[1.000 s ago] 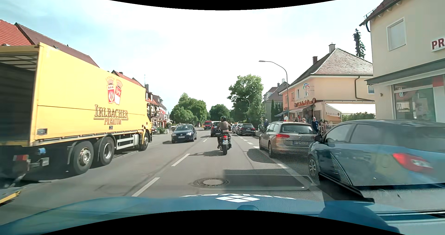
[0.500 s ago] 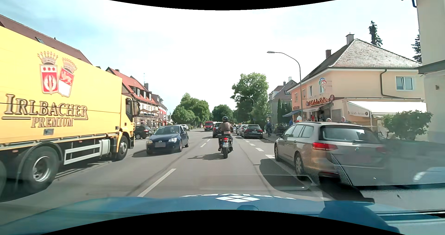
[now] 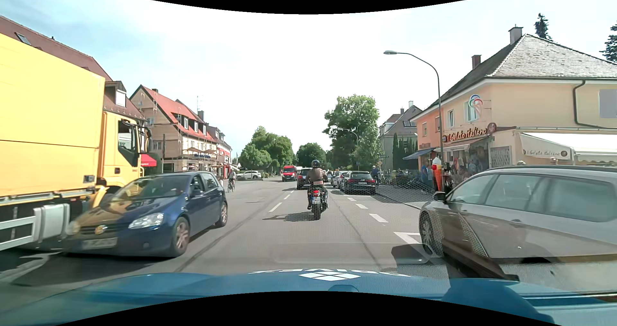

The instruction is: Follow the waypoints while adhering to traffic rules and regulations

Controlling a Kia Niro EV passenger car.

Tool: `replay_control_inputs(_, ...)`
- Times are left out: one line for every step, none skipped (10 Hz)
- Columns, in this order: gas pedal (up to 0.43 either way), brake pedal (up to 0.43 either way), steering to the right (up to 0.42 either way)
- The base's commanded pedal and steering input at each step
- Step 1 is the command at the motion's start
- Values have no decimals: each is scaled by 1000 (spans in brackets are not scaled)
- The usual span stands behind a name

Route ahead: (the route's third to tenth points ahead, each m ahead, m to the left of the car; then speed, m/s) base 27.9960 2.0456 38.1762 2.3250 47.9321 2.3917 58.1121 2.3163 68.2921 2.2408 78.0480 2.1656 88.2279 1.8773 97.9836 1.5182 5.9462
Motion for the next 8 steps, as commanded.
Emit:
replay_control_inputs(0, 85, -14)
replay_control_inputs(0, 6, -12)
replay_control_inputs(0, 0, -9)
replay_control_inputs(0, 0, -8)
replay_control_inputs(0, 0, -6)
replay_control_inputs(0, 0, -6)
replay_control_inputs(0, 0, -6)
replay_control_inputs(8, 0, -6)
